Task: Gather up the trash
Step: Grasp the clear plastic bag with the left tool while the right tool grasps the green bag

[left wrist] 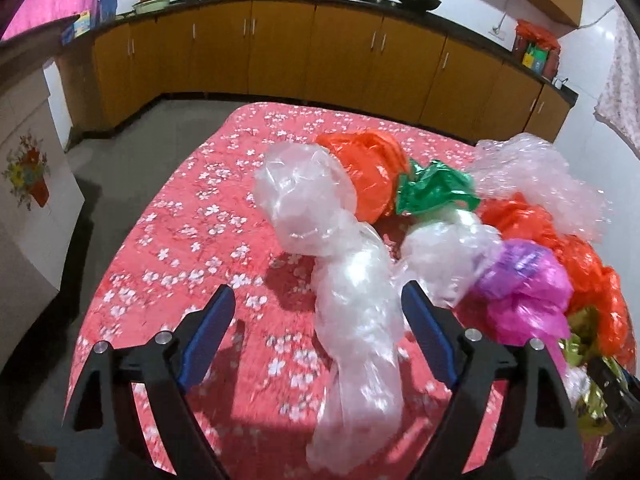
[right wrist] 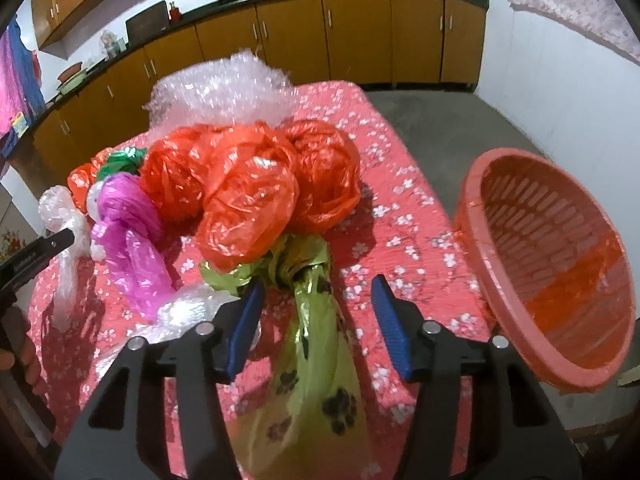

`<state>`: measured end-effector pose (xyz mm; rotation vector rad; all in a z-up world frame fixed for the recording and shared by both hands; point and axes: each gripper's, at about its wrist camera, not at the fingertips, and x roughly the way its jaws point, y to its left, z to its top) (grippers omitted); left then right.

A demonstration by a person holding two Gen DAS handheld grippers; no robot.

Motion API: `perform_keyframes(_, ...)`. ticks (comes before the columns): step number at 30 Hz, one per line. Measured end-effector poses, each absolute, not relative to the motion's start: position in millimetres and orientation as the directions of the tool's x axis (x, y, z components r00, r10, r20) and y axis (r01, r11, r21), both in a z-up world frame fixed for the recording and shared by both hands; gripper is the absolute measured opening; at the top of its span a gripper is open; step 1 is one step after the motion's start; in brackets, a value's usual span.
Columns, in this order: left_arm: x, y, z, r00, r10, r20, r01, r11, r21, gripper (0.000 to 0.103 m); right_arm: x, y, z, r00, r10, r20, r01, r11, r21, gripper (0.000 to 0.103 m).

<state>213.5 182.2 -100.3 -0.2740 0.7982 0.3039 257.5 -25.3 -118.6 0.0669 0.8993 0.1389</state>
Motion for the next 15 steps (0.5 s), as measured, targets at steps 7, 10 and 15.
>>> perform_keyframes(7,232.2,177.5,-112.3,0.631,0.127,-0.765,-0.338,0.933,-0.124,0.067,266.8,-23.8,-131.2,0.575,0.185,-0.797,-0.105,0.983,0.152,0.030)
perform_keyframes(10,230.8,177.2,-116.3,0.629,0.105,-0.770,-0.323,0.937,-0.135,0.054,266.8,-25.0,-131.1,0.574,0.193,-0.796,-0.111,0.981,0.158,0.016)
perform_keyframes(15,221.7,175.2,-112.4,0.652,0.059,-0.755,-0.281,0.945,-0.169,0.038,262.1,-32.7,-127.6,0.579,0.219,-0.785,-0.113,0.976,0.188,0.013)
